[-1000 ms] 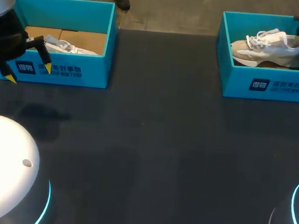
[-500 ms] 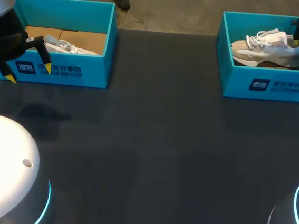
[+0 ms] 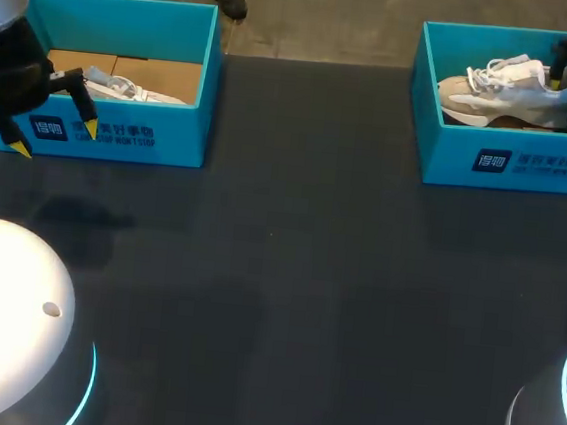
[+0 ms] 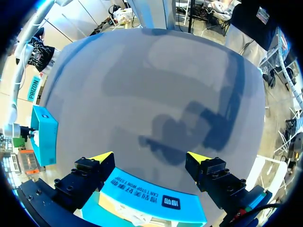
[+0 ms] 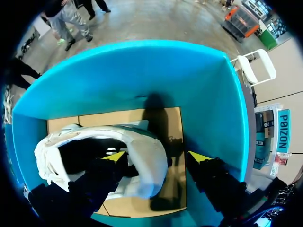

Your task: Take the shoe out of the shoebox, open the shoe tongue, remove and reinsert the insole, then place the shoe into the shoebox

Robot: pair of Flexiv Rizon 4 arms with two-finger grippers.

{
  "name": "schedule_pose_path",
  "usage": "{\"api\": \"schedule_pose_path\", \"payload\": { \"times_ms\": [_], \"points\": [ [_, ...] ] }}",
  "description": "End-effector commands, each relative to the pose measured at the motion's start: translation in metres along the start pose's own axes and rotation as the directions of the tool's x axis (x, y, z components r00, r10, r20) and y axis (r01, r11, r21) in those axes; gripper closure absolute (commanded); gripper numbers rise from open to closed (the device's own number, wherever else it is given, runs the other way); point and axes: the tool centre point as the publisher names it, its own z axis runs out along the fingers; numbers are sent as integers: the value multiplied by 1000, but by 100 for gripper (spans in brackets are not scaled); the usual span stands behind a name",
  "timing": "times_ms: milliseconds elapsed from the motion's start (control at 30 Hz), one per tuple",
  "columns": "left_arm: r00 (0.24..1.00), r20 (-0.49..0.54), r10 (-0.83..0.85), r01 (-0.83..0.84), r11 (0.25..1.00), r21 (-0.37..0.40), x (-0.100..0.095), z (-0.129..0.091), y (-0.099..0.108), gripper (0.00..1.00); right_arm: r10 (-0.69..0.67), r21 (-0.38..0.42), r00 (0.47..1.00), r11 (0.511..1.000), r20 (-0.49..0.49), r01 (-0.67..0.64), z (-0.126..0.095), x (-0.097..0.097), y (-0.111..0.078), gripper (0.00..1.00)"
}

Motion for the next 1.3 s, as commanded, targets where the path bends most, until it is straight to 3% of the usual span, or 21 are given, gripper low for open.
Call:
{"api": "schedule_pose_path", "payload": {
  "times_ms": [33, 267, 667, 733, 800, 1000, 1300],
  "points": [
    [1000, -1, 1, -1, 1000, -2, 0, 0, -1, 0, -1, 16, 1000, 1000, -2, 1, 11, 2, 7, 22],
    [1000, -1, 1, -1, 1000, -2, 0, 0, -1, 0, -6, 35, 1000, 999, -8, 6, 22, 6, 6, 28],
    [1000, -1, 1, -1, 1000, -2, 0, 0, -1, 0, -3, 60, 1000, 998, 2, 3, 31, 1, 5, 65],
    [1000, -1, 1, -1, 1000, -2, 0, 0, -1, 0, -2, 61, 1000, 998, 5, 2, 31, 0, 5, 77],
    [1000, -1, 1, -1, 1000, -2, 0, 0, -1, 0, -1, 62, 1000, 998, 8, 0, 31, 0, 4, 100],
    [1000, -1, 1, -1, 1000, -2, 0, 0, -1, 0, 4, 61, 1000, 998, 11, -5, 18, -4, 0, 100],
    [1000, -1, 1, -1, 1000, -2, 0, 0, -1, 0, 48, 47, 999, 998, 8, -48, -30, -20, -15, 100]
  ]
}}
